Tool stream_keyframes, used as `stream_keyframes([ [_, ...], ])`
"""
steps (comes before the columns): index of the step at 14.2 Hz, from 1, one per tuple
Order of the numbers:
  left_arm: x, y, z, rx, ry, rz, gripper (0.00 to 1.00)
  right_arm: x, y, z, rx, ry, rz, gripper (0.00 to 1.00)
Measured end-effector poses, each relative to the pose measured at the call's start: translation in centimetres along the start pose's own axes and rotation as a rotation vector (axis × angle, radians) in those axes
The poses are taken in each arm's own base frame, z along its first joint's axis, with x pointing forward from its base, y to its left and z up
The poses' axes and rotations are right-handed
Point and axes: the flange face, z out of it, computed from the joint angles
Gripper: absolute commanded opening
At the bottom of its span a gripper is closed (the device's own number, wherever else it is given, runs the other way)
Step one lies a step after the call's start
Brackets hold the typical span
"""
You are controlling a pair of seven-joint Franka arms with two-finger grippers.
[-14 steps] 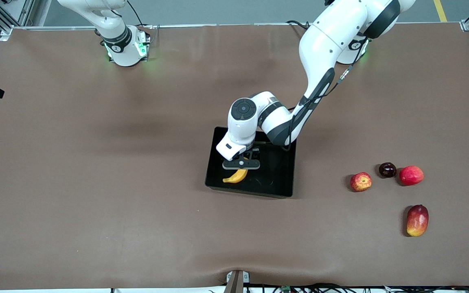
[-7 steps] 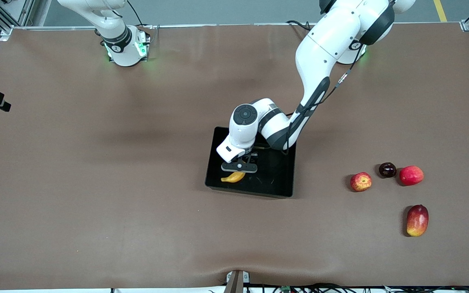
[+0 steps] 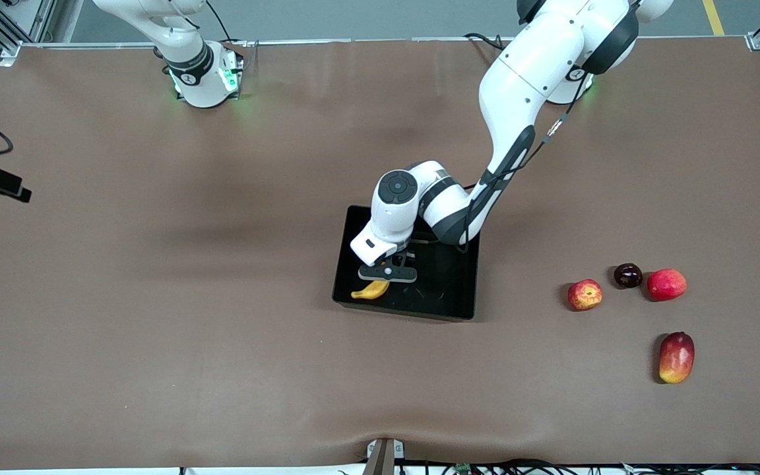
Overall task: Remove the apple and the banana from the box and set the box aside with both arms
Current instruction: 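Lower the left gripper and grasp the yellow banana in the tray, then carry the banana out with the left gripper while the right gripper reaches the tray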
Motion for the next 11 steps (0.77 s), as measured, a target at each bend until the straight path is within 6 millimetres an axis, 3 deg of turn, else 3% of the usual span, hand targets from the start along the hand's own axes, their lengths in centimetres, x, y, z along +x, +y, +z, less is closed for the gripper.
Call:
stream_keyframes([
  [6, 2.8, 0.5, -4.9, -0.017, 0.056, -0.019, 0.00, 3.0, -1.5, 5.5, 0.018, -0.070, -0.017, 1.00],
  [9, 4.9, -0.7, -10.9, 0.045, 0.062, -0.051, 0.00, 3.3, -3.9, 6.2, 0.101, -0.078, -0.034, 1.00],
  [11, 8.0, -3.8, -16.2, 0.062, 0.095, -0.108, 0.00, 3.6, -5.3, 6.8, 0.181, -0.087, -0.038, 1.00],
])
